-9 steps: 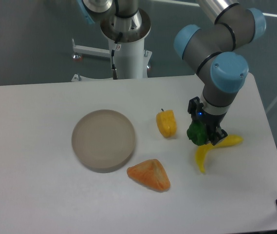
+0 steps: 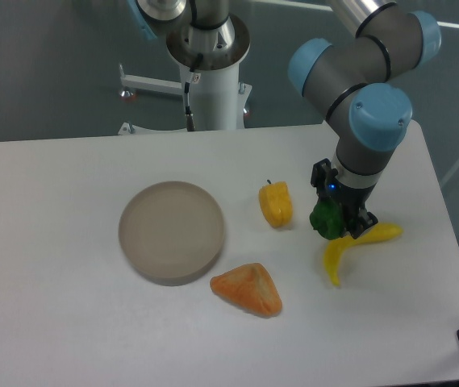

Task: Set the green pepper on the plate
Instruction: 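Carry the green pepper over the clear round plate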

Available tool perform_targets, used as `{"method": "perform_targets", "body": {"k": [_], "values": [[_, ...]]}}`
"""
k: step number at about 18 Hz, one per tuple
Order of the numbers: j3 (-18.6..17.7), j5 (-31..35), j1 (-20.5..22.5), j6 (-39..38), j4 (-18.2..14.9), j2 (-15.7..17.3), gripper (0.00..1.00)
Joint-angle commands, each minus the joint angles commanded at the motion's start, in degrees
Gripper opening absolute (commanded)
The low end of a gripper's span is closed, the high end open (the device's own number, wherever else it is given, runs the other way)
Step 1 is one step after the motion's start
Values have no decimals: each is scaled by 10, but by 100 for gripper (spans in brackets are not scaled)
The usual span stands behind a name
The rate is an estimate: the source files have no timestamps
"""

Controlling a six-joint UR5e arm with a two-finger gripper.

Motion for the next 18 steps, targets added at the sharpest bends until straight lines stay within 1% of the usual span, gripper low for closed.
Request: {"method": "perform_targets", "body": {"k": [1,3,4,6,8,11,13,18], "values": [[-3,-5,-10,-18,-2,10,13],[-18,-18,-31,-81,0,25,12],[-25,-18,-54,-112,0,33,12],[-47,-18,-83,-160,2,46,12],[-62,-19,-111,-201,3,54,12],[-75,-18,-148,-242,3,54,12],[-83,-19,-164,-267,3,50,12],[-132,-20,-187,-271,8,41,16]]}}
